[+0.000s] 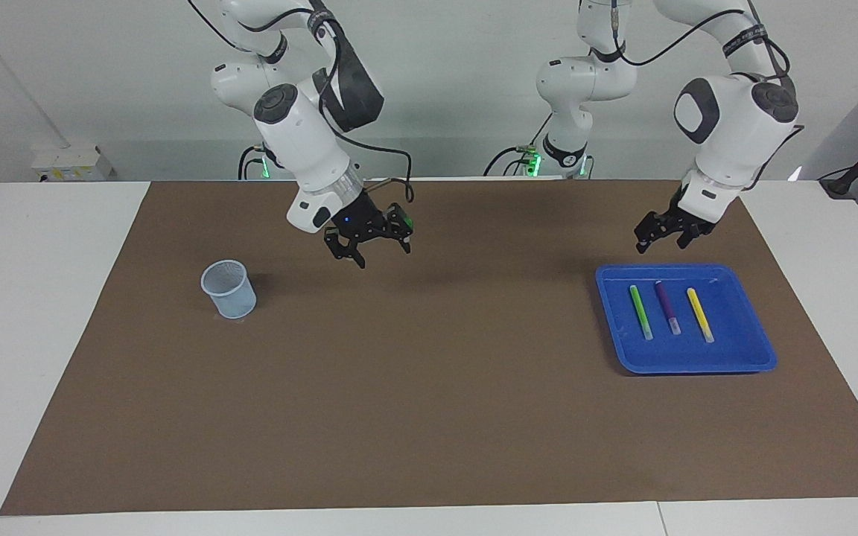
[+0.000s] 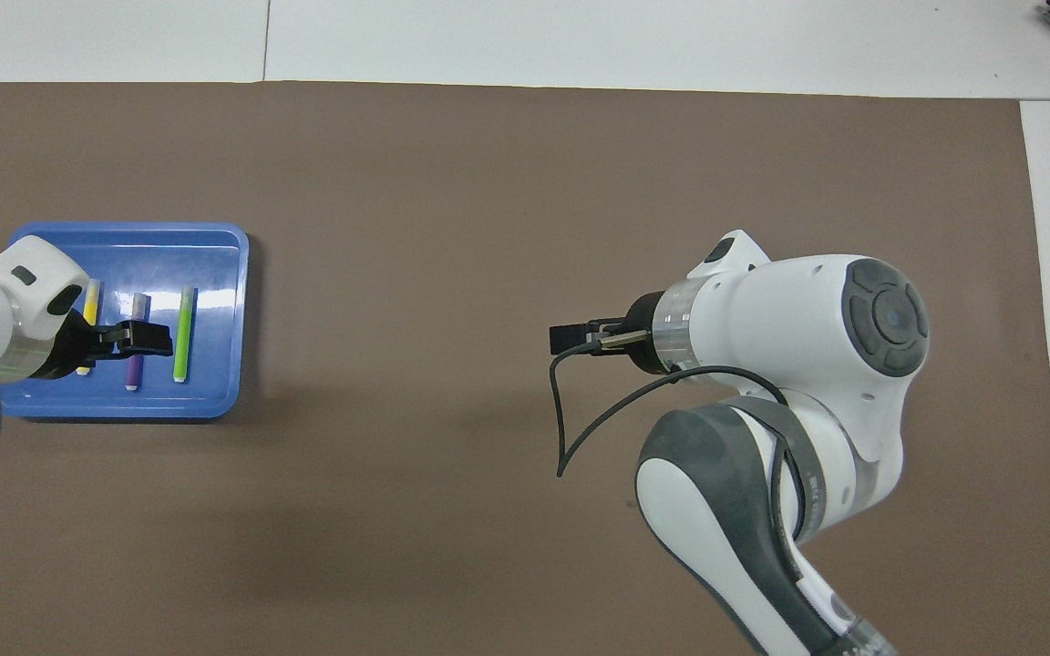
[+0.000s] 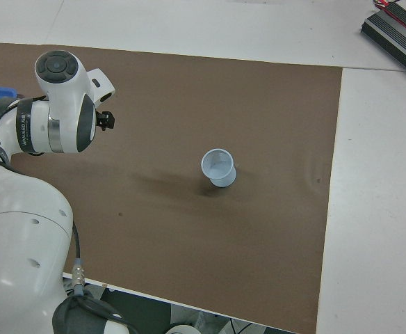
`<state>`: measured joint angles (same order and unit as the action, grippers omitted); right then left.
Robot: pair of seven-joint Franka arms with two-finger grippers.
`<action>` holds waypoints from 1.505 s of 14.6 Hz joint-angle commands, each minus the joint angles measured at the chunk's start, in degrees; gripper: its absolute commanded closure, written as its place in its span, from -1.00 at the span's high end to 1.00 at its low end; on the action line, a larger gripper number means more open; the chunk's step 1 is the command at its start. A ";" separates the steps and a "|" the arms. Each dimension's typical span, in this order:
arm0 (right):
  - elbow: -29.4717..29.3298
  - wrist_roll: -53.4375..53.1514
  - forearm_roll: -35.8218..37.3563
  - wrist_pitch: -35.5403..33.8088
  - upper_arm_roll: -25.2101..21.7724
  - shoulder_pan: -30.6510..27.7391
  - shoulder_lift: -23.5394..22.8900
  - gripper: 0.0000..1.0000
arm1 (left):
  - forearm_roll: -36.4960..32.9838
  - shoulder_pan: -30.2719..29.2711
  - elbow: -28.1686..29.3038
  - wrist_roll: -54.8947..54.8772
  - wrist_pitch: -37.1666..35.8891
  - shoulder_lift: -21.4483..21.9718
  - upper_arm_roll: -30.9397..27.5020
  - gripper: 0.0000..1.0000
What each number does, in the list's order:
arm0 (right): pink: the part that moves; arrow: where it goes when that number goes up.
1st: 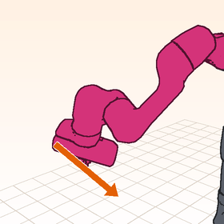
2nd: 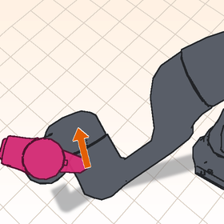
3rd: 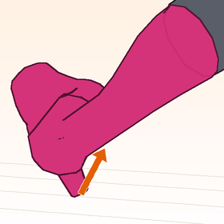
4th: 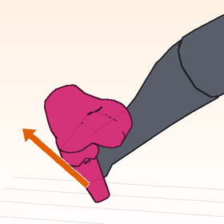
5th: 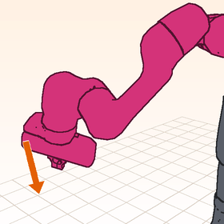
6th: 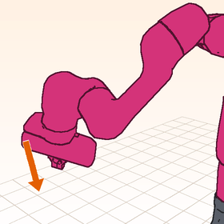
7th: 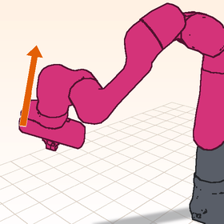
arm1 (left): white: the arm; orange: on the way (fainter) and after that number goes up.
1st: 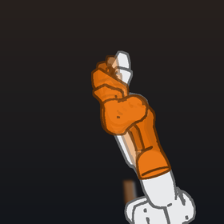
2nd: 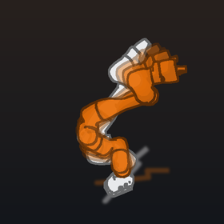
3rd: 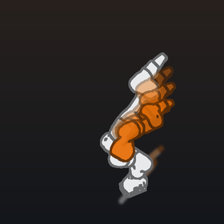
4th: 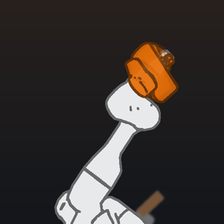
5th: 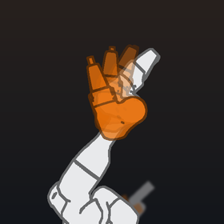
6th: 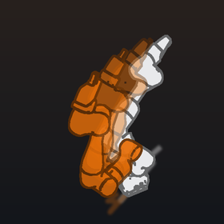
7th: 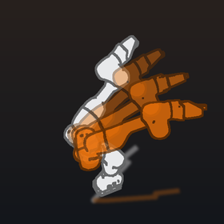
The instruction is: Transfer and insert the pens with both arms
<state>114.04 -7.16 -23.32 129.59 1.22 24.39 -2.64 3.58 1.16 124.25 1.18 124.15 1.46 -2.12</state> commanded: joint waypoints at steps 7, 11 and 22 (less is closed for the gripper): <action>-0.14 -7.37 -6.73 4.18 0.28 3.63 -0.26 1.00 | 0.64 0.78 -0.23 -1.79 12.86 -12.26 -0.34 0.89; -0.22 -19.90 -9.89 12.88 0.37 8.39 -1.05 1.00 | 0.64 0.69 -0.93 -2.14 14.97 -14.11 -0.25 0.80; -0.22 -23.33 -18.60 12.97 0.37 10.41 -0.87 1.00 | 0.55 0.95 -2.78 -3.73 19.63 -16.66 -0.25 -1.00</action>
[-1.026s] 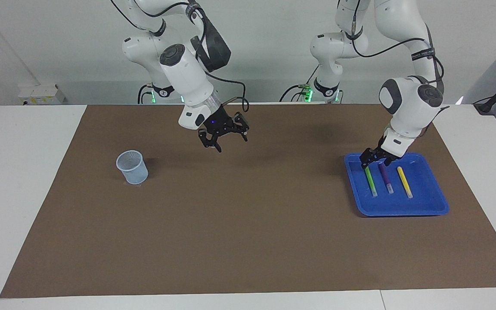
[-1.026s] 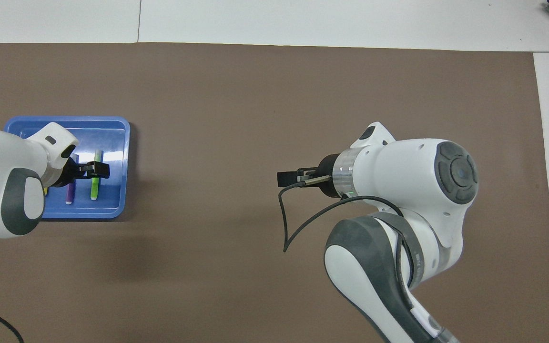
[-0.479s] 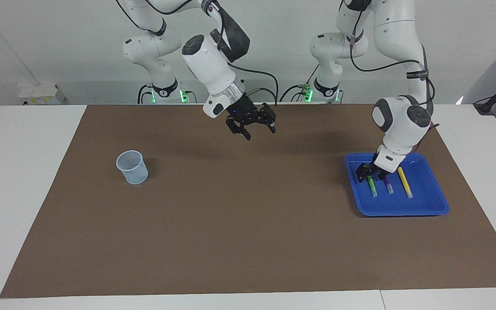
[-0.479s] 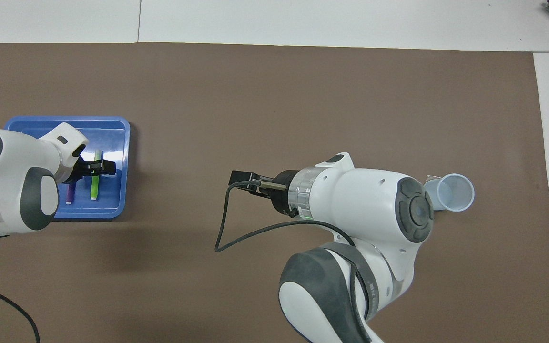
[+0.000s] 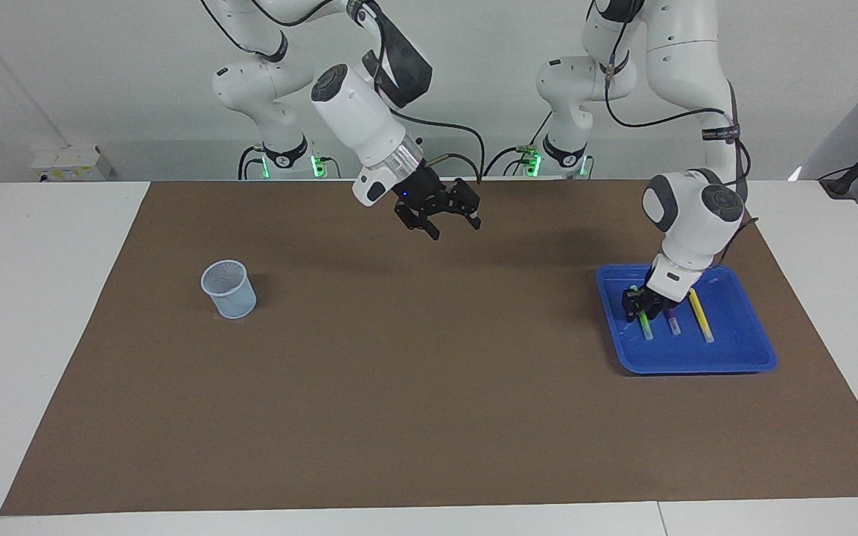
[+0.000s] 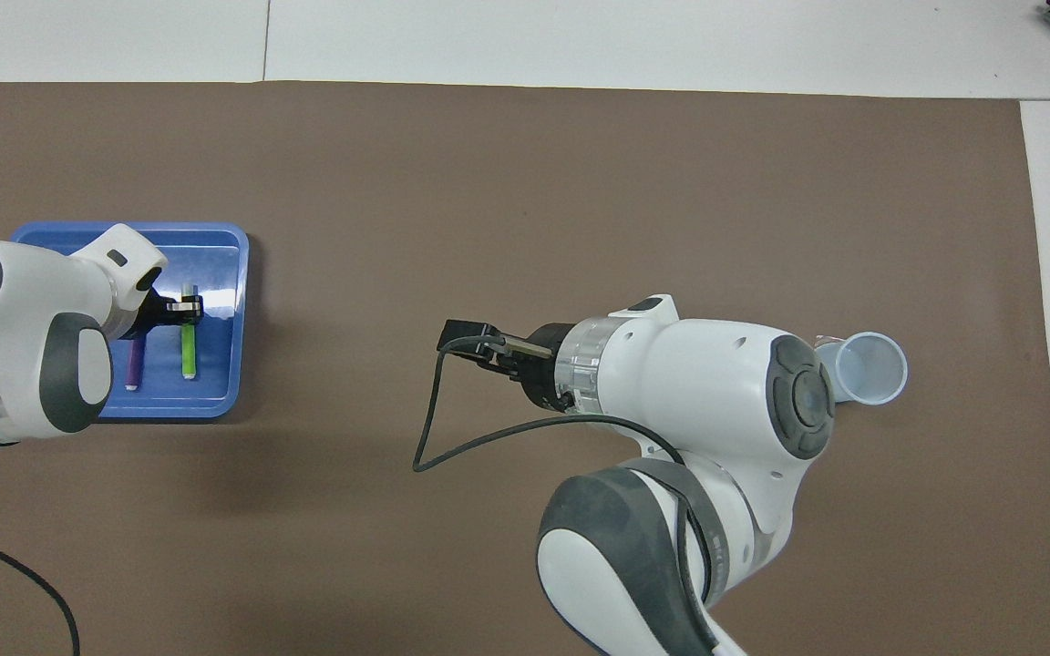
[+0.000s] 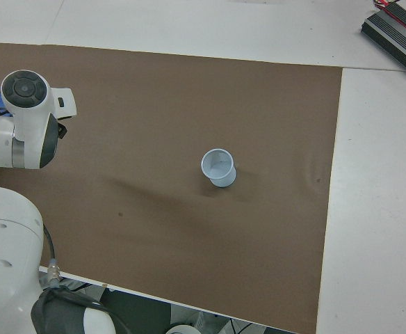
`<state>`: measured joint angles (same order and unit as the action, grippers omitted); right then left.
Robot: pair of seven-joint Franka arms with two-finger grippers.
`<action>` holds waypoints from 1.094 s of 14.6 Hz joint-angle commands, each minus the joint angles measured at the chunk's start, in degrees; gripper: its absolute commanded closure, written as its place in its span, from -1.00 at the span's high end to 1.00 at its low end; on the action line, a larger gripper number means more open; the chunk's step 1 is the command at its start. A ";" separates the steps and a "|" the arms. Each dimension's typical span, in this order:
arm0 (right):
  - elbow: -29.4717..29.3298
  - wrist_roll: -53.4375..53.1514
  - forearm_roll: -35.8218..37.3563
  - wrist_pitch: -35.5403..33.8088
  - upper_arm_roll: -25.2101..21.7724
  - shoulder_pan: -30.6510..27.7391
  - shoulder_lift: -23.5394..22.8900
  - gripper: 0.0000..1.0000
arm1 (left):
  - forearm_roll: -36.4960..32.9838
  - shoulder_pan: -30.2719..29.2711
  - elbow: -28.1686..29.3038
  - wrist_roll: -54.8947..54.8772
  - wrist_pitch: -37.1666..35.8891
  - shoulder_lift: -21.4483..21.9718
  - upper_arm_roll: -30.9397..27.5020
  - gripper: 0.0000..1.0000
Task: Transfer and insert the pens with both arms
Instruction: 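Lift the green pen with the left gripper while the right gripper reaches toward it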
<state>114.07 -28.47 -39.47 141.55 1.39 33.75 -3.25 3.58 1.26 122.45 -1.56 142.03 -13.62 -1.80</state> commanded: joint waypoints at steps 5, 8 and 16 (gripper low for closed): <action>-0.25 -4.58 -2.72 1.18 0.20 1.84 -0.09 1.00 | 0.64 0.85 -2.82 -0.64 -0.69 -1.50 -0.40 -1.00; -0.42 -4.66 -2.72 1.27 0.20 2.55 -0.18 1.00 | 1.69 0.76 -10.18 -0.02 -14.01 -0.71 -0.31 -1.00; -1.21 -4.93 -4.73 3.29 0.28 3.85 -0.53 1.00 | 14.16 1.82 -15.05 32.88 -32.32 7.02 1.18 -1.00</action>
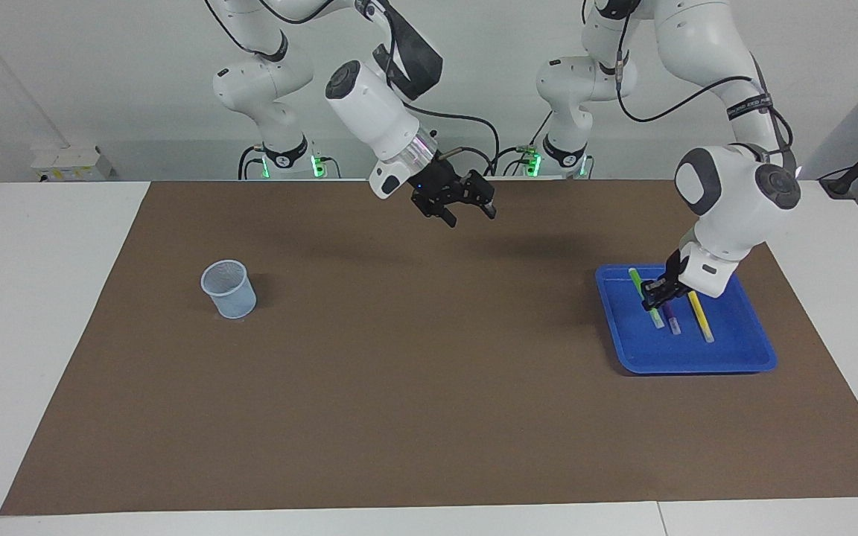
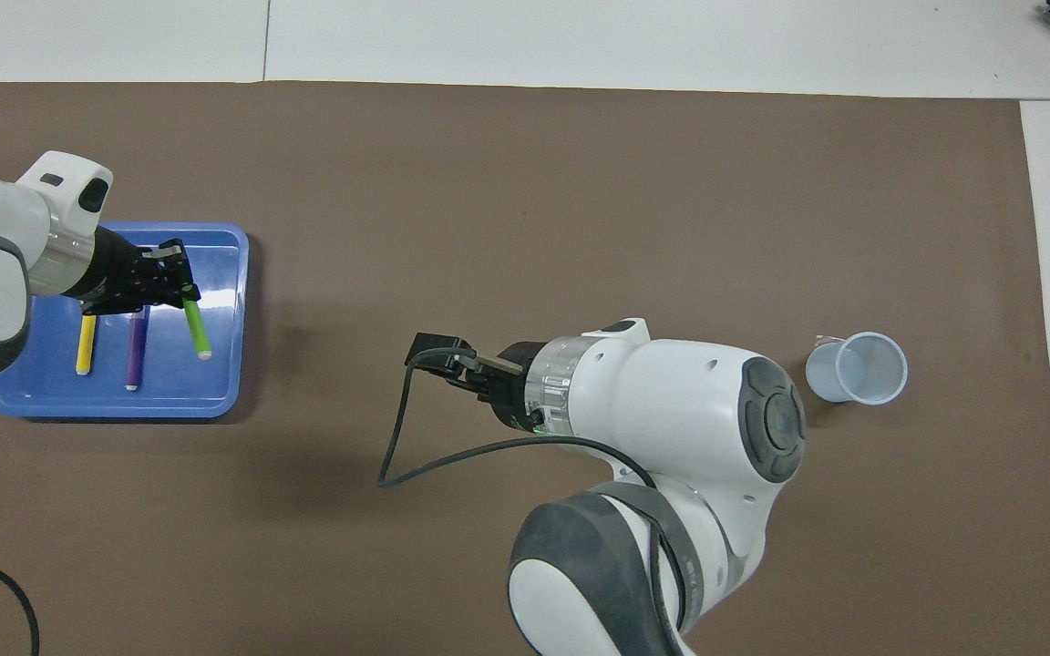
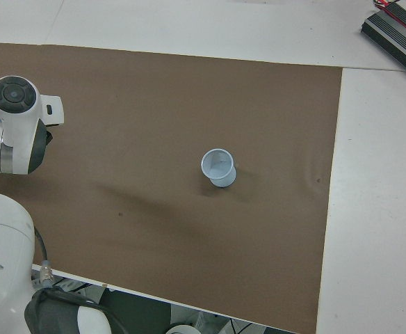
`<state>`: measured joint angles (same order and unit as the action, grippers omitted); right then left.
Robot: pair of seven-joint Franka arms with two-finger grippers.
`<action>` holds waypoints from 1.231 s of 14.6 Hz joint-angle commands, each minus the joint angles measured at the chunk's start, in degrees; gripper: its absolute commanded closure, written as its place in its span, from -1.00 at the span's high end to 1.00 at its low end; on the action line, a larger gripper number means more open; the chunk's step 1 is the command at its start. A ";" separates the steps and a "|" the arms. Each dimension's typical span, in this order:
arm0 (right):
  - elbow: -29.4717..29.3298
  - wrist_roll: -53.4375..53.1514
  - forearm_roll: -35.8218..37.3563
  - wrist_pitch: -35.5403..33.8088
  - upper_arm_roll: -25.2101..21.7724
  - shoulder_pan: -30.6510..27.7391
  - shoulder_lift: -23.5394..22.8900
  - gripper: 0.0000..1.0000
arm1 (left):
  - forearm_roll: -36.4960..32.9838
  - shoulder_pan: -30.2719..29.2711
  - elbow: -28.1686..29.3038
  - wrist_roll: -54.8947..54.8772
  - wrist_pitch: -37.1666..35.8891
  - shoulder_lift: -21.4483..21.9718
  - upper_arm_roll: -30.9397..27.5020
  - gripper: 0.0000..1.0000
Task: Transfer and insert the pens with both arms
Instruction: 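Lift the green pen with the left gripper while the right gripper reaches toward it, then grasp the green pen with the right gripper and open the left gripper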
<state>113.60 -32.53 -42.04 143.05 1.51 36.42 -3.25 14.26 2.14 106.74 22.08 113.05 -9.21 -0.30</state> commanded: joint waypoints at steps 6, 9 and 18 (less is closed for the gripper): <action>-4.43 -9.37 -4.36 3.20 0.34 2.16 -1.93 1.00 | 12.88 0.94 2.15 27.04 -10.82 5.69 3.73 -1.00; -6.38 -13.35 -4.02 6.61 0.43 4.53 -3.08 1.00 | 20.53 0.76 6.19 28.98 -12.33 7.89 3.64 -1.00; -3.48 -1.32 -3.23 10.67 0.43 8.49 -4.39 1.00 | 28.98 1.37 10.33 38.83 -11.27 10.87 3.64 -1.00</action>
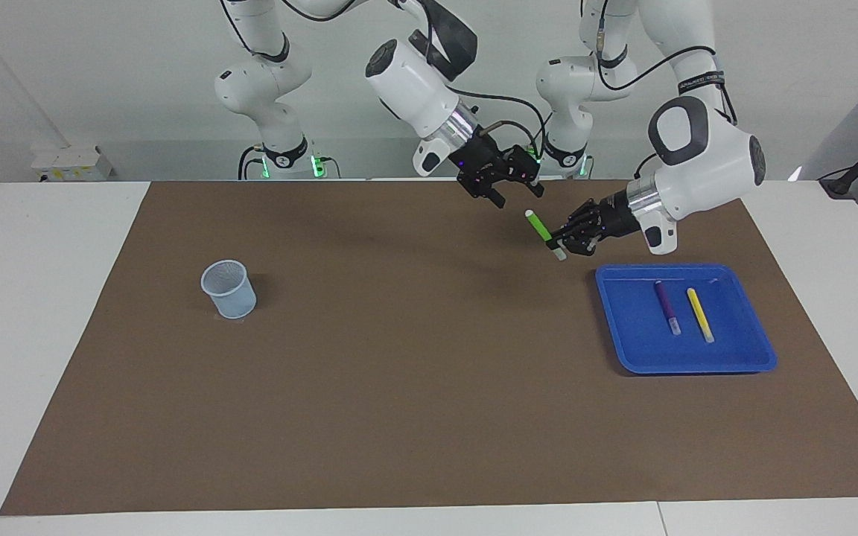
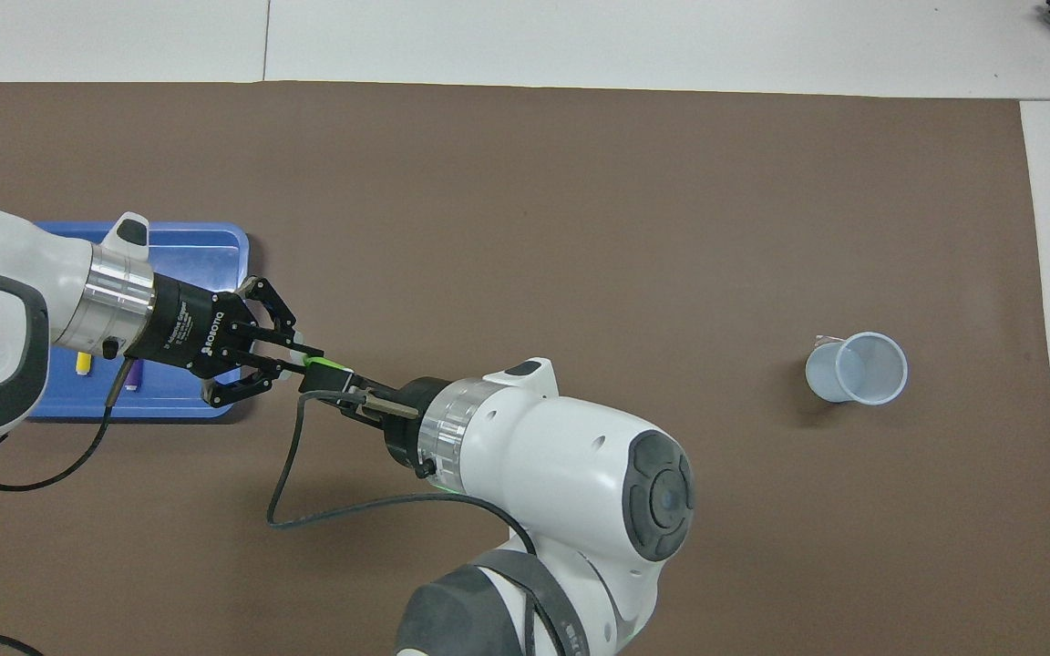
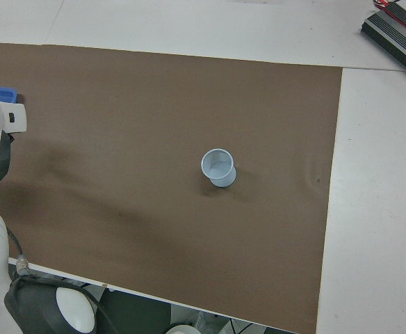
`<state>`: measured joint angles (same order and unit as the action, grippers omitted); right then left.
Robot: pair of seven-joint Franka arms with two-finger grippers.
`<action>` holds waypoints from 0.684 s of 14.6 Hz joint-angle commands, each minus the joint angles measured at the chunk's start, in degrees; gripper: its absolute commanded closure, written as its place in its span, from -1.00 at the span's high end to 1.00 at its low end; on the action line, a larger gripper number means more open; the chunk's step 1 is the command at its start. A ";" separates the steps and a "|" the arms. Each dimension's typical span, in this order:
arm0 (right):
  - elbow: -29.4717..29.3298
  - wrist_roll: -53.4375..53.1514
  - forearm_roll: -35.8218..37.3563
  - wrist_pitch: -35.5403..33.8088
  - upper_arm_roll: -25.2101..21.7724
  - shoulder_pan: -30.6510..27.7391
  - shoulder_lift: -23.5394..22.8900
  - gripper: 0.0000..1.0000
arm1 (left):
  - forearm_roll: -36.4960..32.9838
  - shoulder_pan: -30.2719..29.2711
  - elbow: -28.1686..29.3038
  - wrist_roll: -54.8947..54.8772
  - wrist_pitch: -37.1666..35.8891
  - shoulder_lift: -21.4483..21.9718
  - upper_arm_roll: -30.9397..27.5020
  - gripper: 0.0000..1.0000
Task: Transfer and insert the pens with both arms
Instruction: 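Grasp the green pen with the right gripper and open the left gripper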
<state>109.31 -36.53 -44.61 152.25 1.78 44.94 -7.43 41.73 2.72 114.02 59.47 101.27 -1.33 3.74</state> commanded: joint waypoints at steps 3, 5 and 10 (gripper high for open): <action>0.38 5.41 1.45 1.47 0.06 -0.20 -0.74 0.77 | 1.60 1.24 4.63 2.14 0.85 4.22 -0.40 -1.00; -0.59 5.42 3.21 1.47 0.06 -0.56 -1.09 0.66 | 2.56 1.33 5.16 3.02 1.12 4.75 -0.40 -1.00; -1.21 5.42 4.18 1.47 -0.02 -0.47 -1.45 0.07 | 2.92 4.13 6.83 5.66 4.63 5.81 -0.40 -1.00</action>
<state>109.19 -32.05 -41.42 152.64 1.63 44.71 -7.95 43.25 4.75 118.07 63.42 103.36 2.21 4.08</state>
